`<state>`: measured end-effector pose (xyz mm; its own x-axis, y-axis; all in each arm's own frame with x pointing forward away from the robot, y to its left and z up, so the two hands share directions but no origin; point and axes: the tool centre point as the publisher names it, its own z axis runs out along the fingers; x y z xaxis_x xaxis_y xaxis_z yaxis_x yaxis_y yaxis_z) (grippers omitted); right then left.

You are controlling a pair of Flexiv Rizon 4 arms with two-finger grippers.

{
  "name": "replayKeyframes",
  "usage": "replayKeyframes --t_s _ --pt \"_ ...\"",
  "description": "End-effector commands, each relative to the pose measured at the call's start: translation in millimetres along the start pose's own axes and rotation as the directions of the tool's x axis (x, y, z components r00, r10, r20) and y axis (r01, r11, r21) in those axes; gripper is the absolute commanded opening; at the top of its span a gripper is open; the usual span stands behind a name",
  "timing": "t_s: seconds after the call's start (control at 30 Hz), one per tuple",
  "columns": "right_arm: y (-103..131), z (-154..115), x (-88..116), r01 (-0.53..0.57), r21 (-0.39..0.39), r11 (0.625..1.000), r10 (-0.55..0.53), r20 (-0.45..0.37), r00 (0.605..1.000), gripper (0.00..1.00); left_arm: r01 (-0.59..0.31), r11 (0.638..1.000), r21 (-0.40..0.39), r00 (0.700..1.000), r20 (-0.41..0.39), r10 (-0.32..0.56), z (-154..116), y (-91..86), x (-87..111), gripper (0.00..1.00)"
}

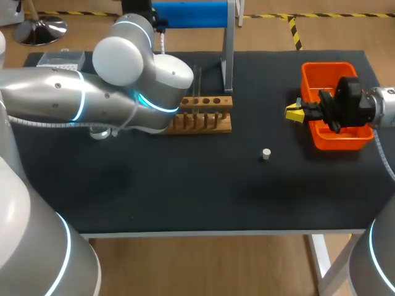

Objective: Invert the test tube, pick up the pipette, mount the tip to pipette, aspirate from beaker and dispense into the tube, eject the tip, return the pipette, and cap with the stopper.

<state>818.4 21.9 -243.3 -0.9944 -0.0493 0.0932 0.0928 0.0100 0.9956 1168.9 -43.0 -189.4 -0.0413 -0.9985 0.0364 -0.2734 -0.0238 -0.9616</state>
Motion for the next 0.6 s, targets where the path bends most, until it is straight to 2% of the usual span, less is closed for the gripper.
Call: replayKeyframes --t_s 0.03,0.13,0.33,0.47,0.57,0.6 --pt "0.6 -0.4 1.1 0.0 0.002 1.0 0.0 0.002 1.0 0.0 -0.016 1.0 0.001 1.0 0.006 0.016 -7.0 -10.6 -1.0 0.0" --pt "0.6 -0.4 1.1 0.0 0.002 1.0 0.0 0.002 1.0 0.0 -0.036 0.999 0.005 0.999 -0.04 0.036 -15.9 -17.5 -1.0 0.0" --pt "0.6 -0.4 1.1 0.0 0.002 1.0 0.0 0.002 1.0 0.0 -0.083 0.997 -0.003 0.971 -0.224 0.081 -44.5 -28.6 2.3 0.0" --pt "0.6 -0.4 1.1 0.0 0.002 1.0 0.0 0.002 1.0 0.0 -0.139 0.99 -0.012 0.926 -0.357 0.125 -63.8 -33.2 3.4 0.0" --pt "0.6 -0.4 1.1 0.0 0.002 1.0 0.0 0.002 1.0 0.0 -0.195 0.981 -0.021 0.865 -0.475 0.161 -85.0 -37.2 4.8 0.0" --pt "0.6 -0.4 1.1 0.0 0.002 1.0 0.0 0.002 1.0 0.0 -0.199 0.98 0.002 0.85 -0.497 0.173 -92.8 -38.6 5.3 0.0"
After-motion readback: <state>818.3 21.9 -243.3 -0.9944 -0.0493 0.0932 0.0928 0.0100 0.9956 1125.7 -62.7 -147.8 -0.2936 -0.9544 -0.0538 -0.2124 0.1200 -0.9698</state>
